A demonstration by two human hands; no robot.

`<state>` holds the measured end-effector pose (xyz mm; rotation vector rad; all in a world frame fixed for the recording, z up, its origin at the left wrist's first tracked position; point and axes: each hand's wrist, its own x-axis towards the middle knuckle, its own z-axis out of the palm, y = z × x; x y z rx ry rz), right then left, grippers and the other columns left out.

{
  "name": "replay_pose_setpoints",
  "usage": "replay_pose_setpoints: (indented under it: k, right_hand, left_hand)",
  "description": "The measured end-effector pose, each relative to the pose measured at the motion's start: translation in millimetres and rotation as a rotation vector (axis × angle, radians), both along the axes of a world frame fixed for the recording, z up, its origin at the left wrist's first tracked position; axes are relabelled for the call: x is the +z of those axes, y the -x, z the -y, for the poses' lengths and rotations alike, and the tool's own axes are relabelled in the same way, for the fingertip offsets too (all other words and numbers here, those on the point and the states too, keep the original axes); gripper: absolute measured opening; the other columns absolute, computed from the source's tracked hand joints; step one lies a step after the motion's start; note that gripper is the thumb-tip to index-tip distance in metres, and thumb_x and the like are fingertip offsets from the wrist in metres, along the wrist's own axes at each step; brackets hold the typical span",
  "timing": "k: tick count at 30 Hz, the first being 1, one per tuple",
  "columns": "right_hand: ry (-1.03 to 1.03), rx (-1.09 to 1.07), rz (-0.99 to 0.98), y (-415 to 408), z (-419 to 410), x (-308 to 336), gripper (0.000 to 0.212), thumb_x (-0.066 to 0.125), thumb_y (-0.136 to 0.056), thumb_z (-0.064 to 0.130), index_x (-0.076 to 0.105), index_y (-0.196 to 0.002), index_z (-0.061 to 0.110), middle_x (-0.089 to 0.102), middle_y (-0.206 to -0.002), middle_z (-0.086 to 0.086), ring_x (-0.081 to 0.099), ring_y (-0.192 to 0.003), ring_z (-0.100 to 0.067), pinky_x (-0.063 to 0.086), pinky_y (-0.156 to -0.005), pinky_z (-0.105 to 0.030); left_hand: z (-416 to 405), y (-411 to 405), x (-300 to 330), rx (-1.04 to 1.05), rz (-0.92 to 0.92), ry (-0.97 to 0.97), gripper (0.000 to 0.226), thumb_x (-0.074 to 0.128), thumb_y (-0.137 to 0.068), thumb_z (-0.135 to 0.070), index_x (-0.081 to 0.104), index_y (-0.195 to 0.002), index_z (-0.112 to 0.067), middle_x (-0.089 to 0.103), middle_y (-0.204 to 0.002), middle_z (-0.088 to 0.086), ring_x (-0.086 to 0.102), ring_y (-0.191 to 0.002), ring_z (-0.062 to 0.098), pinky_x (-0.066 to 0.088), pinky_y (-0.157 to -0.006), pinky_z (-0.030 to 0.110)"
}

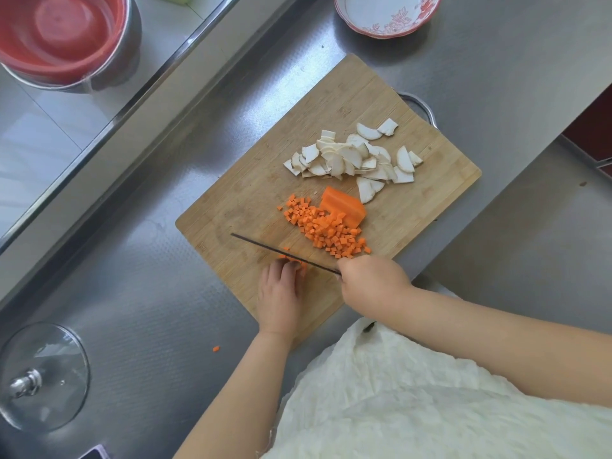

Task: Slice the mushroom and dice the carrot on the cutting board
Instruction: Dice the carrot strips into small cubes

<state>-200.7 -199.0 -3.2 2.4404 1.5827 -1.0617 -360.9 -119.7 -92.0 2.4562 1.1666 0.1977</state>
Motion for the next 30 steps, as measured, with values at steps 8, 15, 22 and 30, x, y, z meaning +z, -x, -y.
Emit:
replay_pose_setpoints:
  k: [8,15,22,30]
  right_hand:
    - [0.133,0.061,0.030,8,-7,8,0.020,0.042,-0.091,0.004,0.056,-0.104,0.010,0.066,-0.099,-0.010,0.064,-0.087,-0.030,0.038,-0.058,-0.029]
    - [0.232,0.000,0.032,11,-15,-1,0.025,0.045,-0.092,-0.001,0.058,-0.111,0.009,0.064,-0.109,-0.010,0.063,-0.097,-0.028,0.045,-0.067,-0.031]
    - [0.207,-0.156,-0.106,2,-17,-21,0.021,0.045,-0.099,0.020,0.062,-0.103,0.009,0.064,-0.098,-0.008,0.062,-0.087,-0.027,0.042,-0.063,-0.028]
    - [0.160,0.002,-0.076,9,2,-1,0.017,0.043,-0.094,0.006,0.058,-0.100,0.012,0.065,-0.098,-0.011,0.056,-0.075,-0.026,0.023,-0.043,-0.023]
  left_hand:
    - [-10,1,-8,-0.013,-0.002,0.037,0.020,0.057,-0.089,-0.016,0.069,-0.092,-0.001,0.067,-0.096,0.013,0.058,-0.095,0.034,0.051,-0.080,0.041]
    - [-13,-1,-6,-0.011,-0.019,0.061,0.028,0.049,-0.091,-0.026,0.067,-0.090,-0.005,0.064,-0.093,0.008,0.051,-0.087,0.025,0.046,-0.072,0.035]
    - [-12,-1,-10,-0.020,0.004,0.018,0.020,0.057,-0.091,-0.022,0.069,-0.084,-0.008,0.061,-0.086,0.005,0.050,-0.079,0.023,0.038,-0.066,0.028]
    - [-9,6,-20,-0.032,0.083,-0.051,0.028,0.050,-0.089,-0.022,0.068,-0.083,-0.001,0.065,-0.087,0.011,0.049,-0.083,0.024,0.046,-0.064,0.033]
